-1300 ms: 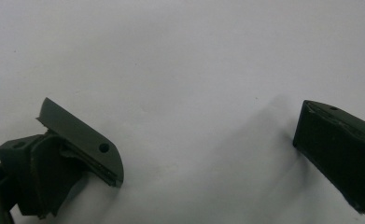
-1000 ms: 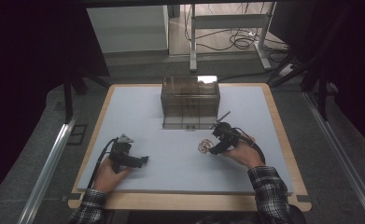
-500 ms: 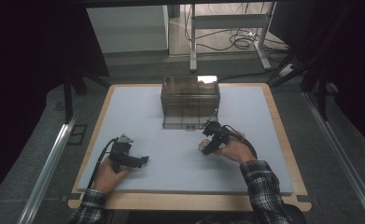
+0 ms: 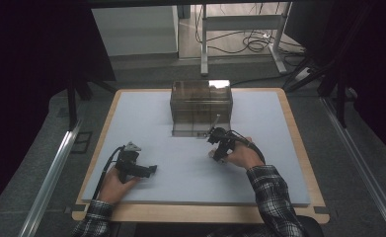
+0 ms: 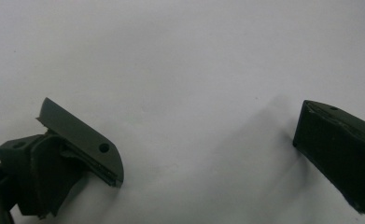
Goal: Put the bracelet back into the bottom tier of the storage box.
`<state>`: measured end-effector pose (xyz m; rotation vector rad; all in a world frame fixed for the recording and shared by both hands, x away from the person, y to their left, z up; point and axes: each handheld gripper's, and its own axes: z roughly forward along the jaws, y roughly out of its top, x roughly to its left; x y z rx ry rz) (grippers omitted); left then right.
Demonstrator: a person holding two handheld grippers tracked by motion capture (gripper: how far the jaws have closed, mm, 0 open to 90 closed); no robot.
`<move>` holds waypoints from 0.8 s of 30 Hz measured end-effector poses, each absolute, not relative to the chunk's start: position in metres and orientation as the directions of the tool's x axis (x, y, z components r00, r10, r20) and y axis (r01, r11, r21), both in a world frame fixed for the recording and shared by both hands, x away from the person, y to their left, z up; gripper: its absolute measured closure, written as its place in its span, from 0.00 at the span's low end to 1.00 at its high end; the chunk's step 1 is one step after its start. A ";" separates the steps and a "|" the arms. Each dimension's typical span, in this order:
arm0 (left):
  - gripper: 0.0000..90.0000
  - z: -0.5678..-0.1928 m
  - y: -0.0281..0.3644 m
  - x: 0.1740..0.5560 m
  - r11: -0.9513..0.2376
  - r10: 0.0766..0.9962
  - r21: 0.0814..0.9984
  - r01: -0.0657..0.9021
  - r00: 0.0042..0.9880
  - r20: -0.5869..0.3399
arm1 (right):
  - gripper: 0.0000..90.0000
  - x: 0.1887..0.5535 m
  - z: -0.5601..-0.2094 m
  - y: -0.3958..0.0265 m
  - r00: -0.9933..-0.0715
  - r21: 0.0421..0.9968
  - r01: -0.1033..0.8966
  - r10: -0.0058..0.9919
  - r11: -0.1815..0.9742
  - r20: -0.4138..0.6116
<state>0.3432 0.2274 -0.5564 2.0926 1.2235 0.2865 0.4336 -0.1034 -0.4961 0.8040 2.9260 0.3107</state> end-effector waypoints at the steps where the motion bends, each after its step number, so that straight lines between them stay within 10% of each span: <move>1: 0.00 -0.556 0.227 0.343 -0.321 0.834 0.657 0.683 0.532 -0.145 | 0.81 0.434 -0.496 -0.104 -0.858 0.212 0.497 0.513 0.842 -0.028; 24: 0.00 -0.556 0.227 0.343 -0.321 0.834 0.656 0.683 0.532 -0.146 | 0.88 0.434 -0.465 -0.108 -0.862 0.283 0.485 0.507 0.828 -0.008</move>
